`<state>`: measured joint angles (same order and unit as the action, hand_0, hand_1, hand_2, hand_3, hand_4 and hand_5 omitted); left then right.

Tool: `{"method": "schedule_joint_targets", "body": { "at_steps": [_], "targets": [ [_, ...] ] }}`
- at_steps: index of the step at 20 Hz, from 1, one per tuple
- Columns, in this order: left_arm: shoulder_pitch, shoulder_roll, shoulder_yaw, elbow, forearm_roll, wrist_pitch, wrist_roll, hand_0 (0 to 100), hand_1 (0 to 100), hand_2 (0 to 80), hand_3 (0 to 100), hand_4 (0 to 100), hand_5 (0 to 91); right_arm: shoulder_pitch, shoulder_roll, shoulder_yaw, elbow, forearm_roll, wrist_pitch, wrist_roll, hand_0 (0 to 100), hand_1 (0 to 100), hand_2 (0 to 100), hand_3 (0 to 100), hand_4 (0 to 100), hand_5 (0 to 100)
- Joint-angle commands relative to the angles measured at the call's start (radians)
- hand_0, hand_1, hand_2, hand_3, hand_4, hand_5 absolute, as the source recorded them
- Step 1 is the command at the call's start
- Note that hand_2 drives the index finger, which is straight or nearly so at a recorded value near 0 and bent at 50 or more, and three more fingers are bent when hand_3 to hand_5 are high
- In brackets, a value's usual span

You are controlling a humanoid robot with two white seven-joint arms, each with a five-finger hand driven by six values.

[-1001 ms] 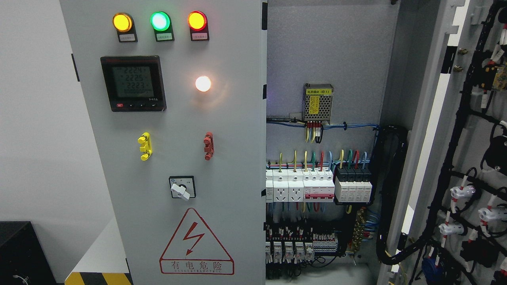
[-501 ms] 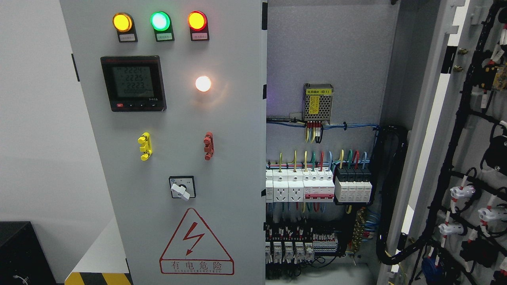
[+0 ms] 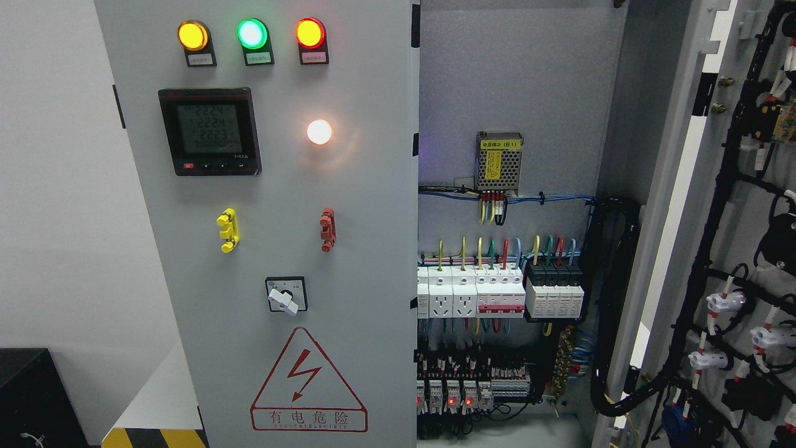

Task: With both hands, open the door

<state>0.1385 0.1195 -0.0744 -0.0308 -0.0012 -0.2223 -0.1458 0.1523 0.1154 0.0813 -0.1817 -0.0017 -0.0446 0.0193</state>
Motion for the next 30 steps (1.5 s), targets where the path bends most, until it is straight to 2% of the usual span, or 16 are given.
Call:
{"method": "schedule_joint_targets", "body": {
  "at_steps": [1,3,8,14,17,20,26,28,30],
  "targets": [
    [0.004,-0.124,0.406,0.126,-0.169,-0.002,0.018,12,56,0.0,0,0,0.0,0.082,-0.039,-0.002,-0.367,-0.029,0.000,-0.001,10,13,0,0,0,0],
    [0.003,-0.135,0.415,0.123,-0.194,-0.002,0.018,12,56,0.0,0,0,0.0,0.121,-0.043,-0.002,-0.496,-0.029,0.000,-0.001,10,13,0,0,0,0],
    [-0.054,-0.136,0.395,0.129,-0.195,0.003,0.014,12,56,0.0,0,0,0.0,0.194,-0.046,0.006,-0.753,-0.032,0.000,-0.001,10,13,0,0,0,0],
    [-0.091,-0.175,0.280,0.137,-0.189,0.009,0.020,12,56,0.0,0,0,0.0,0.288,-0.049,0.011,-1.083,-0.032,0.003,-0.001,10,13,0,0,0,0],
    [-0.097,-0.191,0.252,0.135,-0.189,0.011,0.029,12,56,0.0,0,0,0.0,0.349,-0.049,0.012,-1.243,-0.032,0.002,-0.001,10,13,0,0,0,0],
    [-0.099,-0.198,0.174,0.135,-0.154,0.011,0.032,12,56,0.0,0,0,0.0,0.414,-0.068,0.017,-1.424,-0.034,0.000,-0.001,10,13,0,0,0,0],
    [-0.106,-0.208,0.067,0.138,0.024,0.040,0.005,12,56,0.0,0,0,0.0,0.512,-0.102,0.035,-1.705,-0.035,-0.011,-0.001,10,13,0,0,0,0],
    [-0.106,-0.208,0.062,0.138,0.033,0.052,-0.040,12,56,0.0,0,0,0.0,0.529,-0.103,0.037,-1.763,-0.034,-0.032,-0.001,10,13,0,0,0,0],
    [-0.106,-0.208,0.061,0.137,0.033,0.050,-0.040,12,56,0.0,0,0,0.0,0.539,-0.114,0.040,-1.826,-0.034,-0.052,-0.001,10,13,0,0,0,0]
  ]
}}
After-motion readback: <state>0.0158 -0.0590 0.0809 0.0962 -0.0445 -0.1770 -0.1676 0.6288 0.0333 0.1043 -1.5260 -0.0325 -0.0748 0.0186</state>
